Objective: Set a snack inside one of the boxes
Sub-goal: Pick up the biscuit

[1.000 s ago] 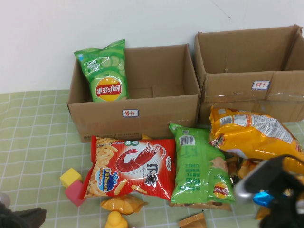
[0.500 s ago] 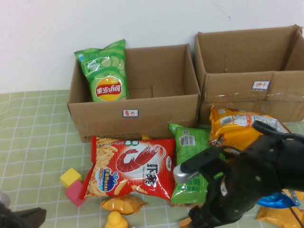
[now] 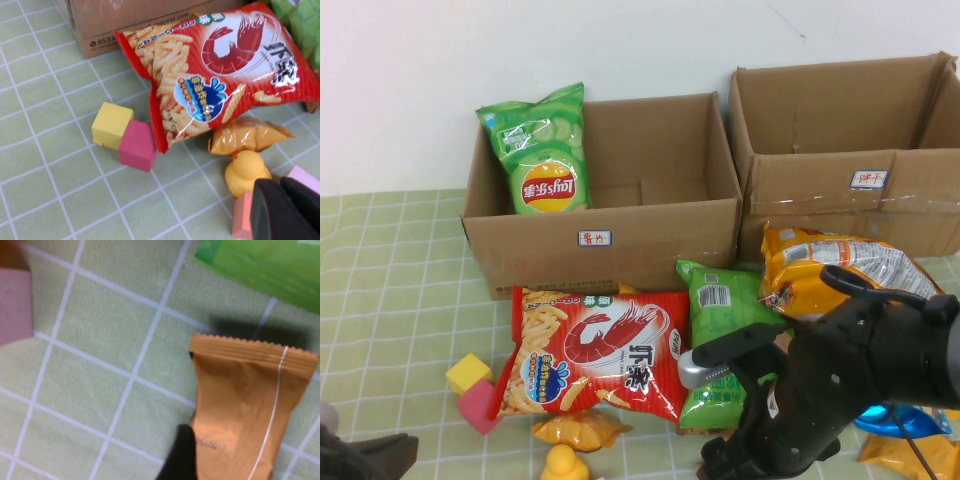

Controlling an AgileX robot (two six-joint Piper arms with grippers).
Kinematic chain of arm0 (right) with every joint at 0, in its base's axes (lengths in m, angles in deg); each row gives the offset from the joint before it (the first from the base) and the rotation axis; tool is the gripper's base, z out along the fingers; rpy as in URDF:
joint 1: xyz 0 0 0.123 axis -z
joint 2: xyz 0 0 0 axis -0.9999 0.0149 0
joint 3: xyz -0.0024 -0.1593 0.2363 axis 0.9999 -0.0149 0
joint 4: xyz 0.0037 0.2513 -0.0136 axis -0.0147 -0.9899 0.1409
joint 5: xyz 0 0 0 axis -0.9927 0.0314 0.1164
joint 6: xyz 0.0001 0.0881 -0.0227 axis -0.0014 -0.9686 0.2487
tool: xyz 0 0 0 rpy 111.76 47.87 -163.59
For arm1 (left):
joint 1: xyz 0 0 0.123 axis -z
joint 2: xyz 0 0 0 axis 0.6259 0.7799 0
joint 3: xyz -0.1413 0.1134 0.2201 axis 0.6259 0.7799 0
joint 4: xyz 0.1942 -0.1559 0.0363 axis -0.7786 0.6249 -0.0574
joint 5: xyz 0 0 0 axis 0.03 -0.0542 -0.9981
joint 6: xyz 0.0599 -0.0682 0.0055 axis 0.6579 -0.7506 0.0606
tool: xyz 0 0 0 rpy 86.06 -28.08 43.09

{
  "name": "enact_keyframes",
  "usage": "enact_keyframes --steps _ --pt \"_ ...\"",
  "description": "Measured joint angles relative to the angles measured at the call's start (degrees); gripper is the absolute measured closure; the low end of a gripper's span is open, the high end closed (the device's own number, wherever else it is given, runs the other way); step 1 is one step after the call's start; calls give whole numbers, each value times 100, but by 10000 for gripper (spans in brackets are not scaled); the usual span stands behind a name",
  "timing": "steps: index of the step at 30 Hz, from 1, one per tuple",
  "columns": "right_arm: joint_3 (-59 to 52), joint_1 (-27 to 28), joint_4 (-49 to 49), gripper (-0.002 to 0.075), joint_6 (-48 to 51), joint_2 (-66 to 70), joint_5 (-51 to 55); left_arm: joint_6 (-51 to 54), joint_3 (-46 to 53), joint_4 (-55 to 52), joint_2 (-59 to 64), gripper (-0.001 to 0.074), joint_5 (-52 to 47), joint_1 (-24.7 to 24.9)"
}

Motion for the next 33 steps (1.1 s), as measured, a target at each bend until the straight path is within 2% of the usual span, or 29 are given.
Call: enact_keyframes --steps 5,13,18,20,26,33 --pt "10 -84 -2 97 1 37 -112 0 0 91 0 736 73 0" --pt "22 -507 307 97 -214 614 -324 0 0 126 0 736 85 0" --pt "44 -520 503 109 -418 625 -324 0 0 131 0 736 85 0" --pt "44 -529 532 146 -431 629 -299 0 0 131 0 736 85 0" --pt "44 -529 626 344 -431 639 -130 0 0 131 0 736 63 0" --pt "44 -529 677 351 -431 299 336 0 0 131 0 736 40 0"
